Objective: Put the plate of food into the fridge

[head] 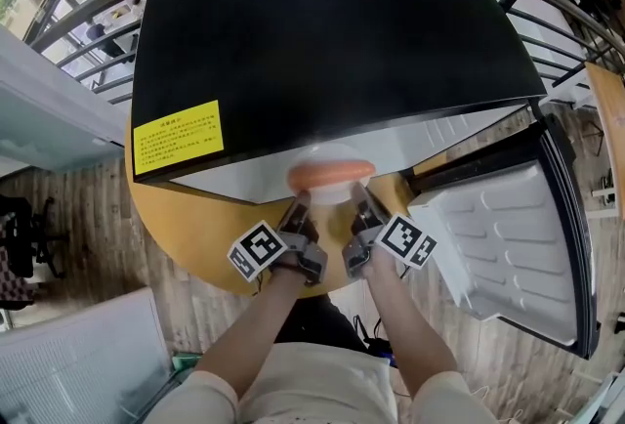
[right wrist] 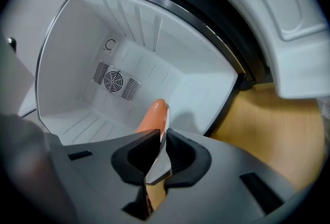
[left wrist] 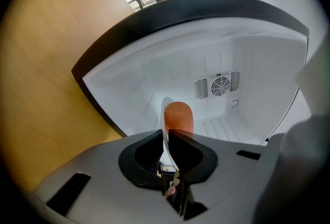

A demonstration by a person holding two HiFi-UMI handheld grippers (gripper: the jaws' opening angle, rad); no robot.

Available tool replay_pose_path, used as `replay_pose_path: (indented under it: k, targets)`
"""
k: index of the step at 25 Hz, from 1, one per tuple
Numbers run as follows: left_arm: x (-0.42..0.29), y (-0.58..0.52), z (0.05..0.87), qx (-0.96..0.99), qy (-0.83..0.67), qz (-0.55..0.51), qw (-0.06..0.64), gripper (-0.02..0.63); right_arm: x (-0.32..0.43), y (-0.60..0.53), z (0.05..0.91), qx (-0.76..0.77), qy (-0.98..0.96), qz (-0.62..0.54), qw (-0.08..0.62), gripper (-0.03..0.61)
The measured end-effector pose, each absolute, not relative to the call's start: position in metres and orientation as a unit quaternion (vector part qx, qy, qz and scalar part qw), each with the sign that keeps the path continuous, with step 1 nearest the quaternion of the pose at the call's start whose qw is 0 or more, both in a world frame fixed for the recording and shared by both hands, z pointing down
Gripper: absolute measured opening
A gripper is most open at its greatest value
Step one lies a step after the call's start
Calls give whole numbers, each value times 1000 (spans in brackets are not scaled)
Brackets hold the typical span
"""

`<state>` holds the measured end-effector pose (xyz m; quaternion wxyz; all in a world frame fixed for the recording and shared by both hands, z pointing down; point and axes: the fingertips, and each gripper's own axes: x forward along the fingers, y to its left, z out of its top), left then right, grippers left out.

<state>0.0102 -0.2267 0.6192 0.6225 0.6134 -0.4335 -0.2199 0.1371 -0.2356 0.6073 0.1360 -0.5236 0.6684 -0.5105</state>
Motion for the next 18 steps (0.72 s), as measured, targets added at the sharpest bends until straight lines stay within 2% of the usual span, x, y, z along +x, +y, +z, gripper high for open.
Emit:
replay_pose_path:
  k: [18]
  targets:
    - [12, -258, 652, 582, -474, -231, 619, 44, 140, -278, 646, -520, 658, -530, 125, 54]
